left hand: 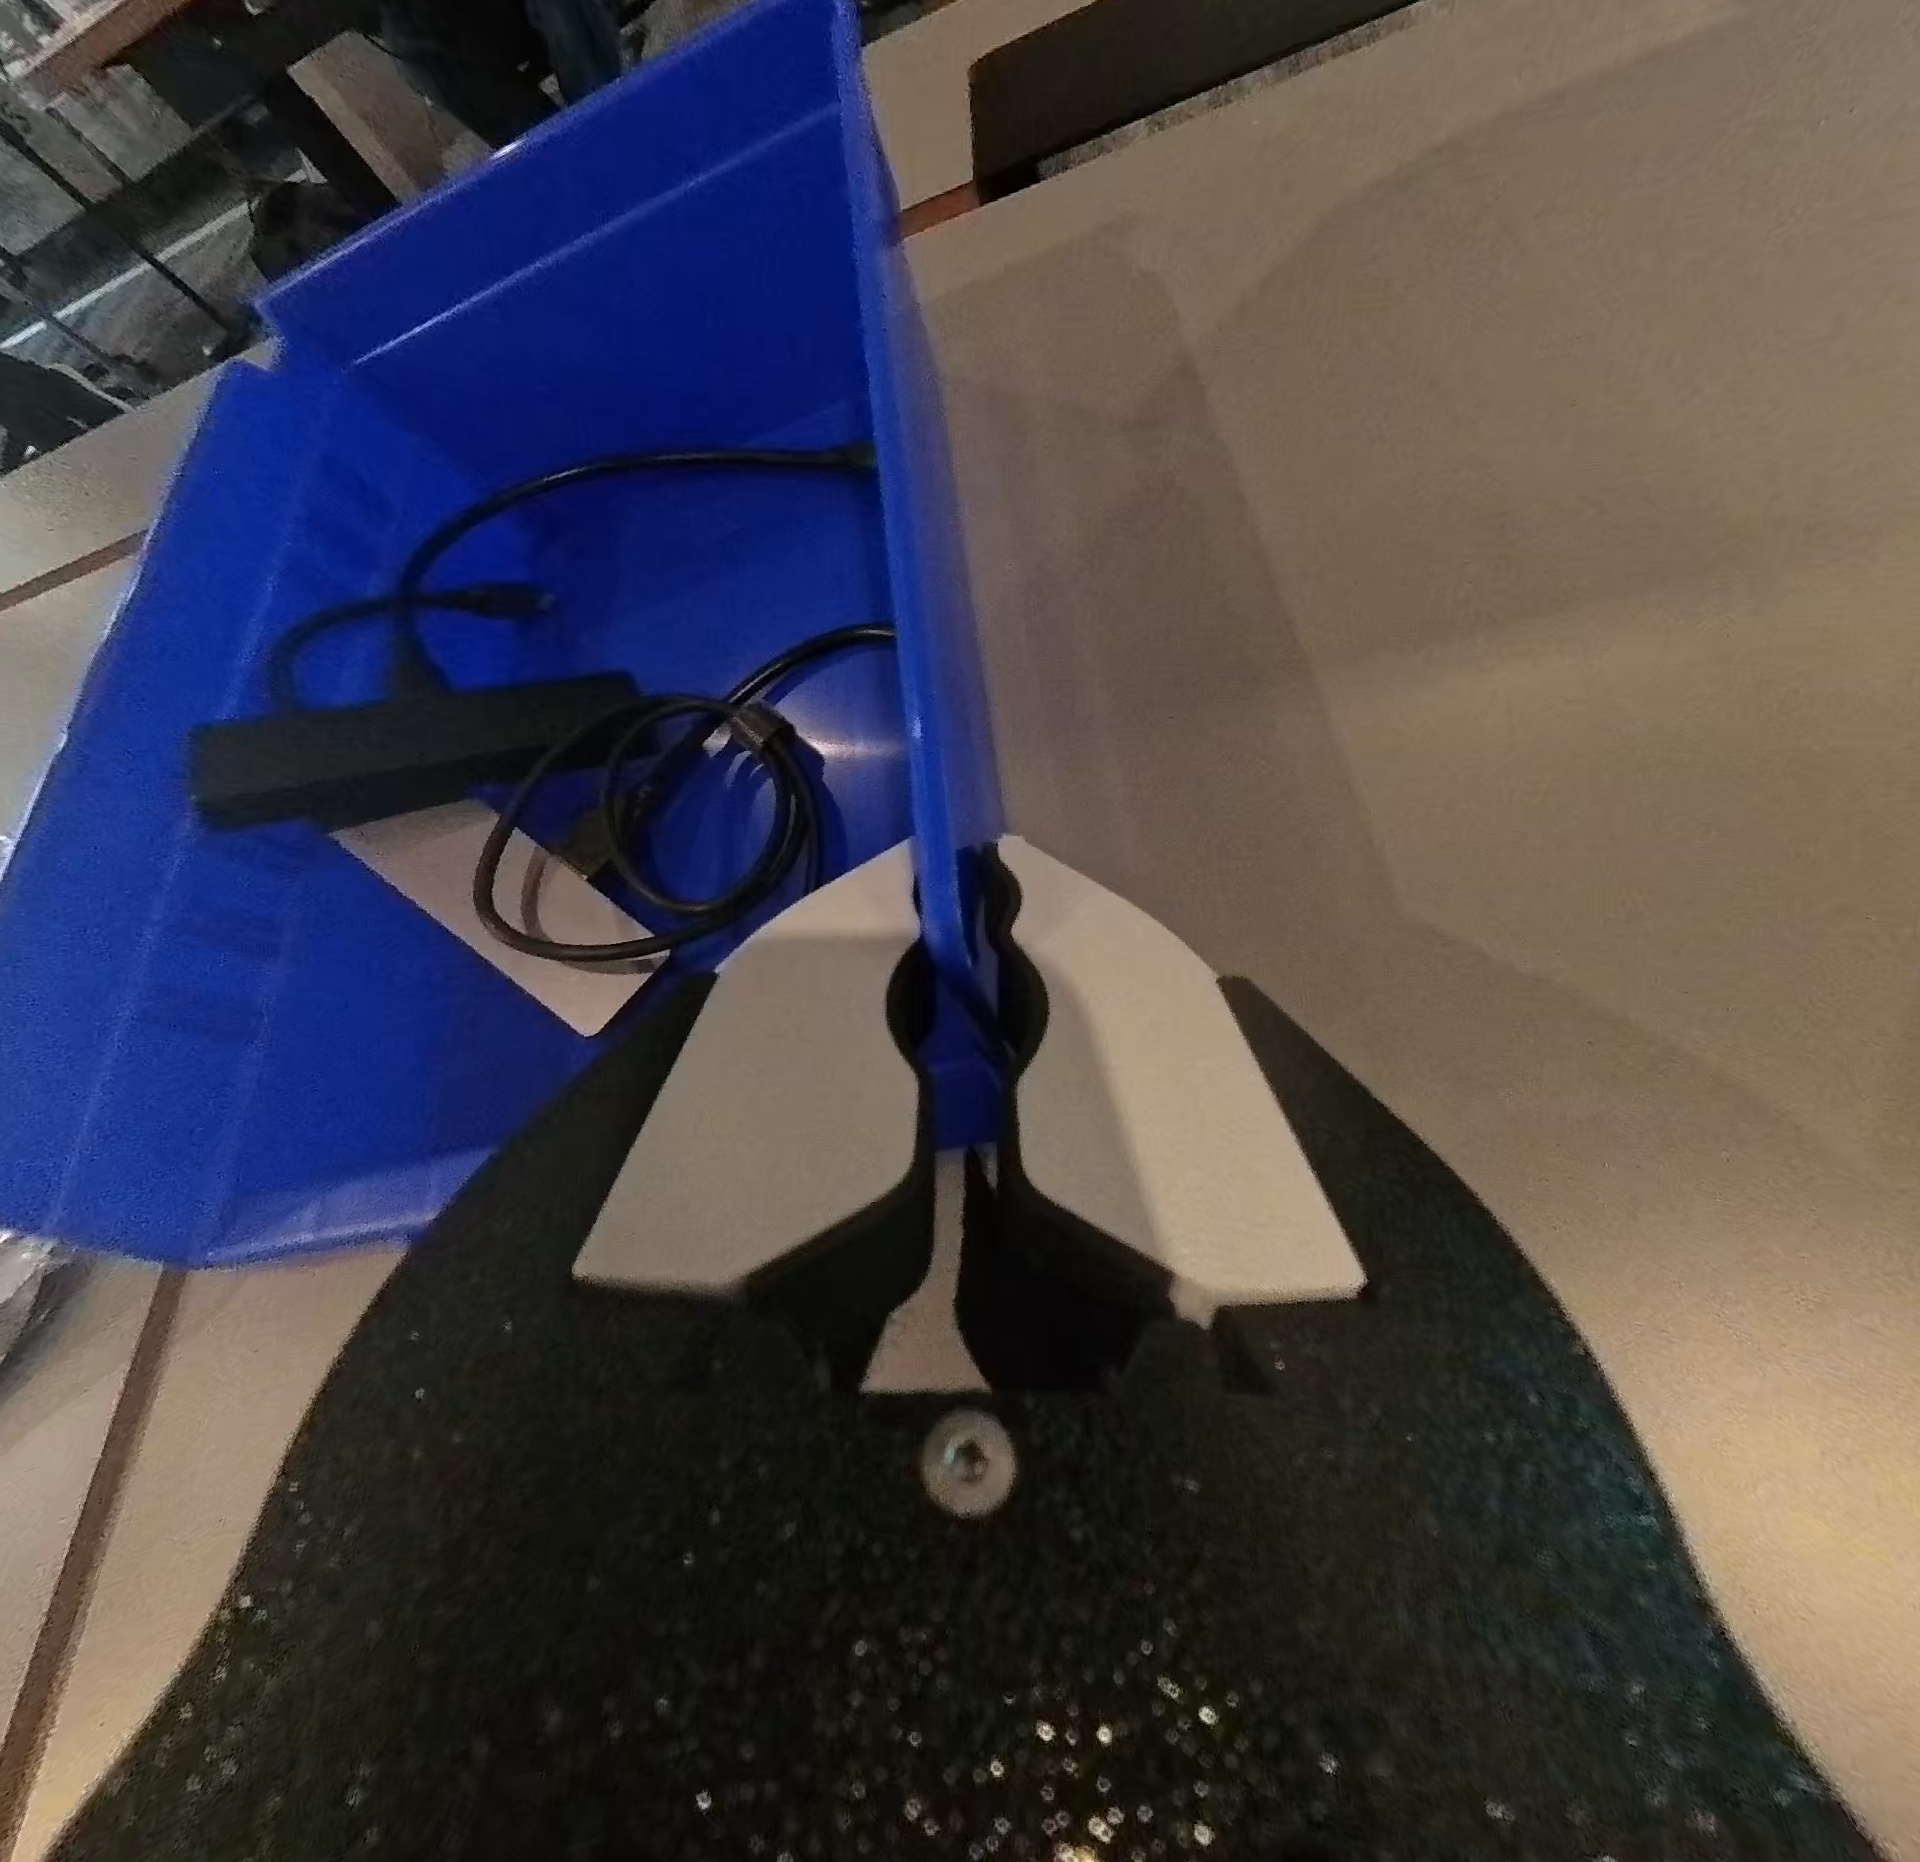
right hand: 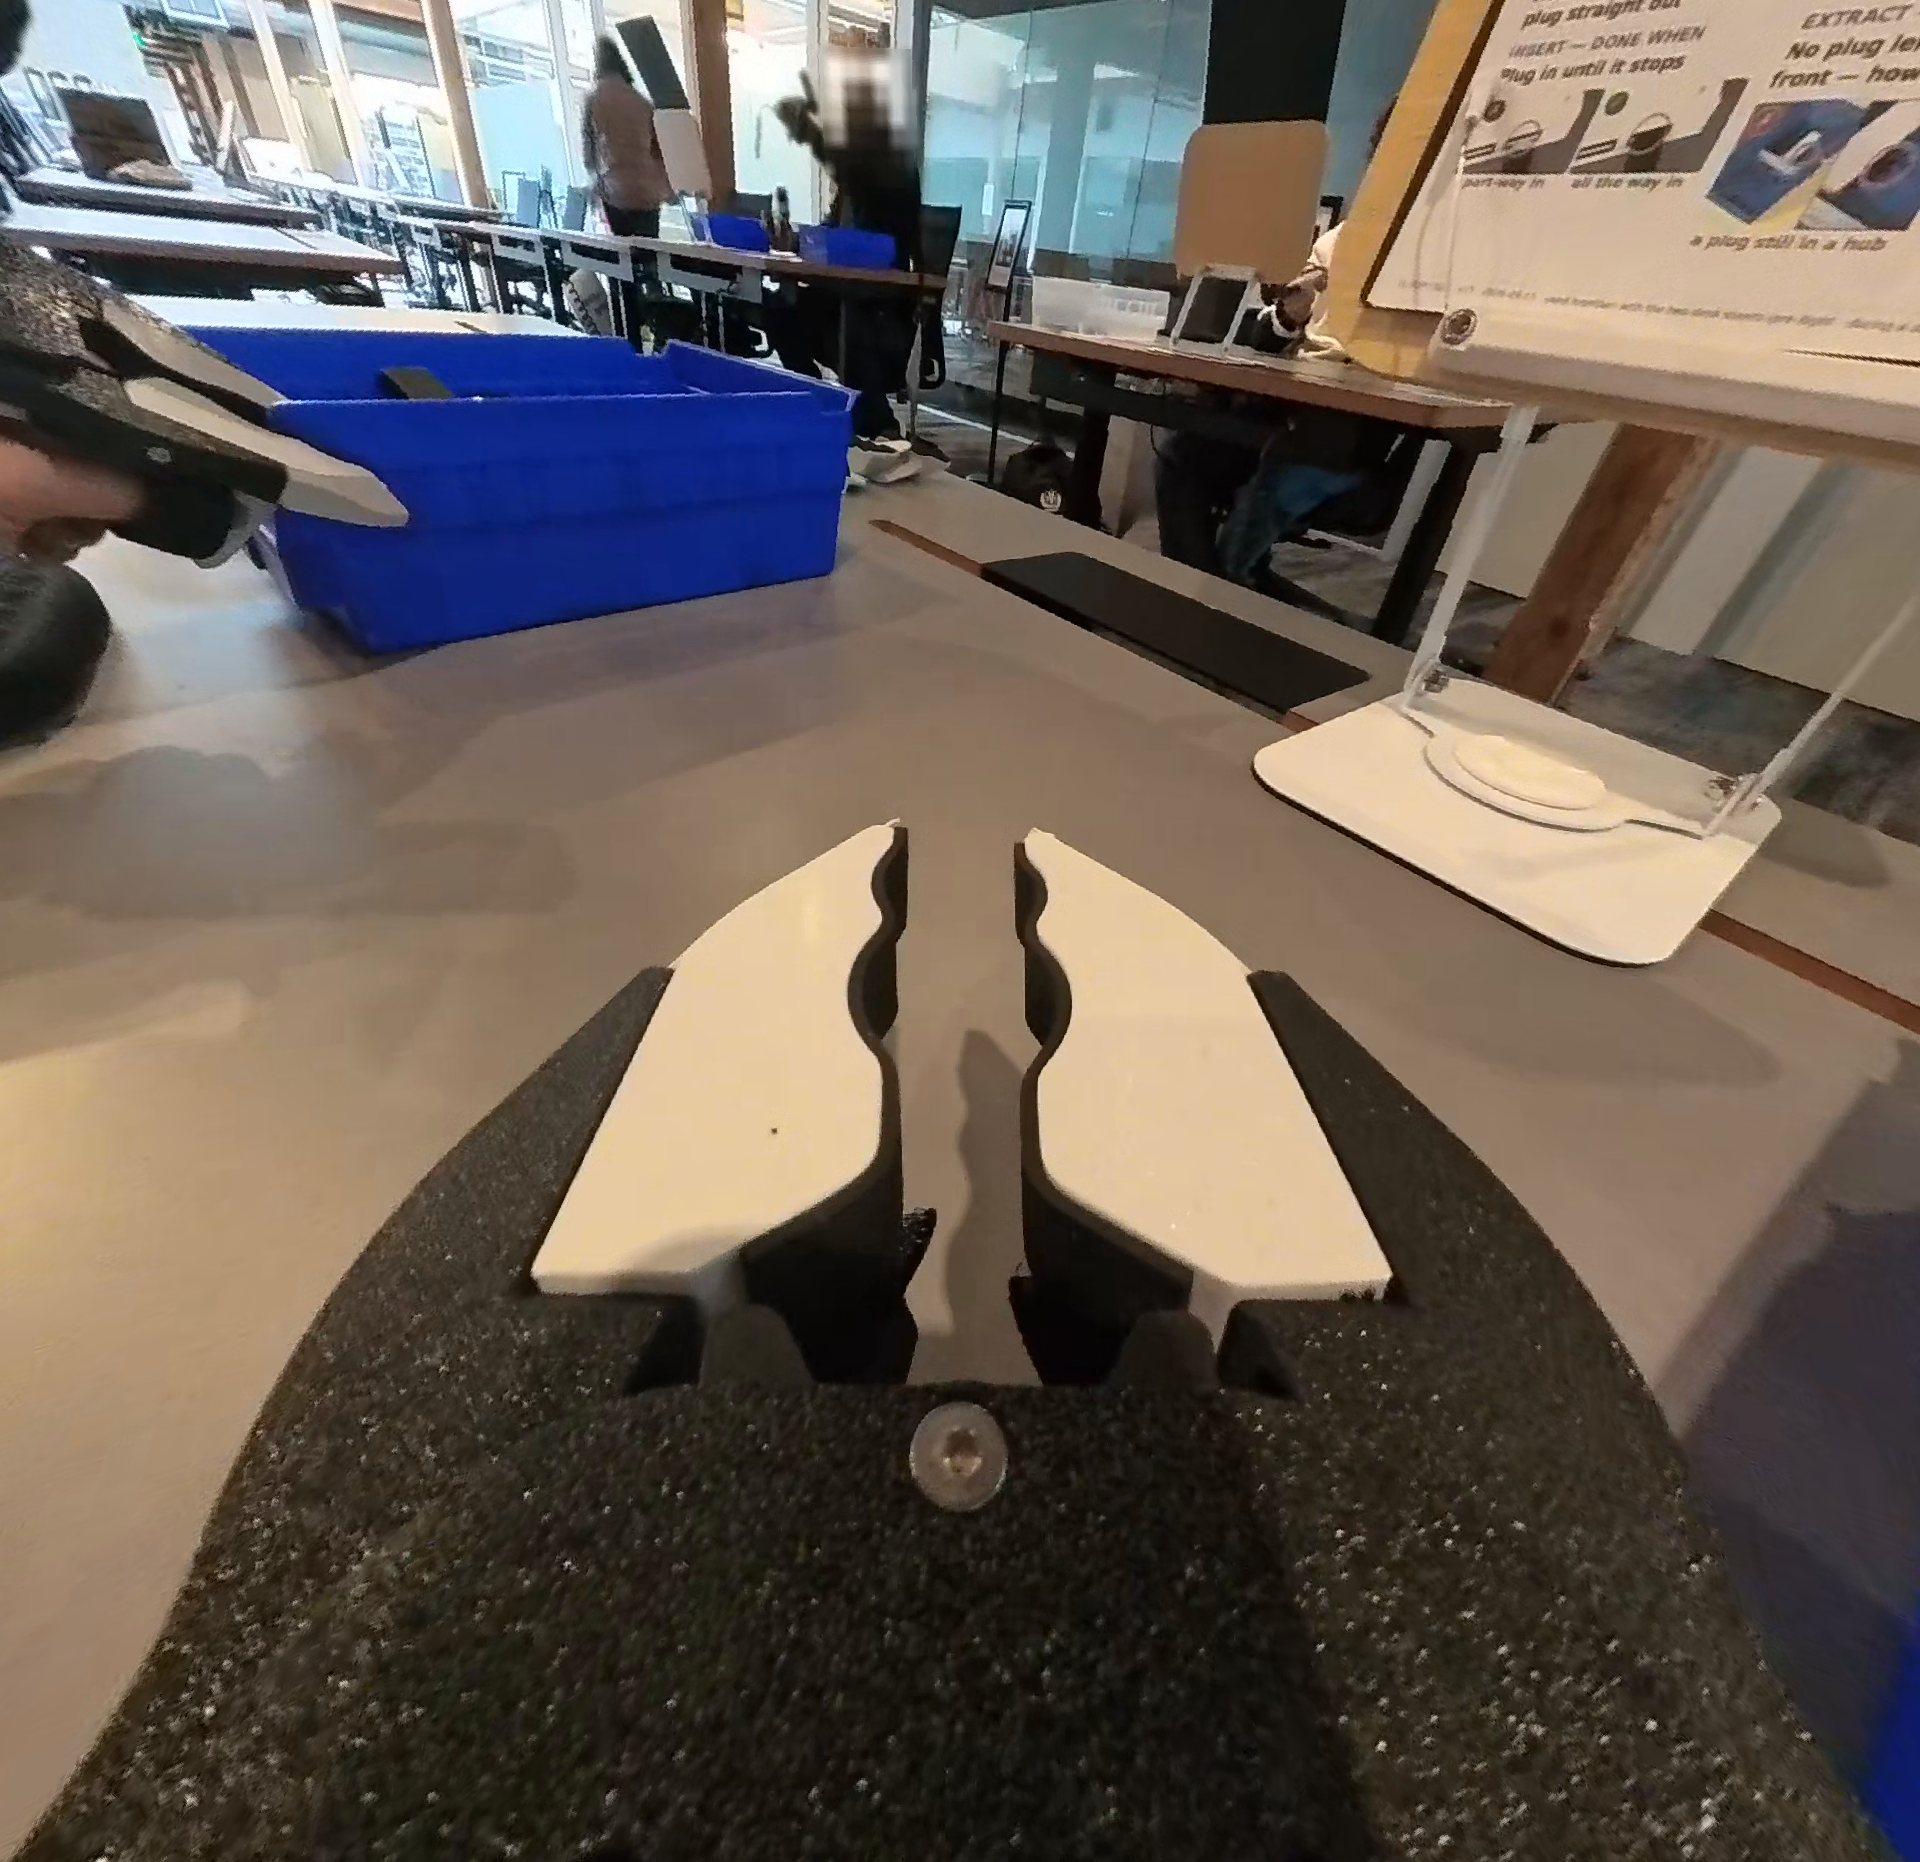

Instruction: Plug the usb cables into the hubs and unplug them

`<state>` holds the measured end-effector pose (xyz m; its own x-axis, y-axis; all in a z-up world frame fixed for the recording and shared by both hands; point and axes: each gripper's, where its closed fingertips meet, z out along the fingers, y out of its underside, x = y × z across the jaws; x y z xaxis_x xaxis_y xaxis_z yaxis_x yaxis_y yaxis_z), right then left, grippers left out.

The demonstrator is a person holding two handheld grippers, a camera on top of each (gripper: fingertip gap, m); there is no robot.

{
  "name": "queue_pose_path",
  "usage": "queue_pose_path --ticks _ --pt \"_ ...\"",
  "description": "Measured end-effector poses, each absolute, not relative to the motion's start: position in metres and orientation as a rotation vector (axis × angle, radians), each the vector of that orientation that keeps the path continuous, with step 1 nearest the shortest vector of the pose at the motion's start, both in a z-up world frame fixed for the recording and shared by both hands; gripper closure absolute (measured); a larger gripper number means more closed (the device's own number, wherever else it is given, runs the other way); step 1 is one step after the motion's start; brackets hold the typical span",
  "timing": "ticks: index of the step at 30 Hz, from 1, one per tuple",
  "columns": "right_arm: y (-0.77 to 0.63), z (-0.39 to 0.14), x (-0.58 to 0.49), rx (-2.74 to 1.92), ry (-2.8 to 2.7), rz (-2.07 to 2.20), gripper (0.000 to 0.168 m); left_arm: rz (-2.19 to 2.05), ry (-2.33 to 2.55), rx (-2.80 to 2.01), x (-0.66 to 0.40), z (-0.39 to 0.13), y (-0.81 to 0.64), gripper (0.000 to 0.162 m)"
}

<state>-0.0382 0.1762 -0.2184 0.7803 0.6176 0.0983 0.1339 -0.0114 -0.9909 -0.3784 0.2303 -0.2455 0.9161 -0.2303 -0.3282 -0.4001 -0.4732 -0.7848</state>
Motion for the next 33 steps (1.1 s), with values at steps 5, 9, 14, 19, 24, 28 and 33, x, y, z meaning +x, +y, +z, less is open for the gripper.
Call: queue_pose_path --ticks 5,9,14,19,24,28,33 --pt "0.176 -0.216 -0.037 -1.547 -0.611 0.427 0.149 0.320 0.409 -1.847 -0.377 -0.198 0.221 0.130" --pt "0.176 -0.213 -0.035 -1.519 -0.606 0.411 0.148 0.147 0.566 -1.563 -0.305 -0.147 0.202 0.133" --pt "0.177 -0.209 -0.031 -1.481 -0.609 0.317 0.144 -0.140 0.775 -1.440 -0.218 -0.155 0.203 0.122" --pt "0.177 -0.208 -0.027 -1.460 -0.622 0.219 0.140 -0.296 0.790 -1.372 -0.174 -0.164 0.218 0.123" --pt "0.179 -0.207 -0.023 -1.451 -0.610 0.191 0.139 -0.310 0.599 -1.381 -0.165 -0.189 0.237 0.122" --pt "0.179 -0.207 -0.024 -1.452 -0.609 0.216 0.139 -0.352 0.626 -1.330 -0.166 -0.187 0.231 0.126" --pt "0.179 -0.208 -0.026 -1.449 -0.631 0.210 0.140 -0.493 0.625 -1.269 -0.163 -0.184 0.222 0.129"
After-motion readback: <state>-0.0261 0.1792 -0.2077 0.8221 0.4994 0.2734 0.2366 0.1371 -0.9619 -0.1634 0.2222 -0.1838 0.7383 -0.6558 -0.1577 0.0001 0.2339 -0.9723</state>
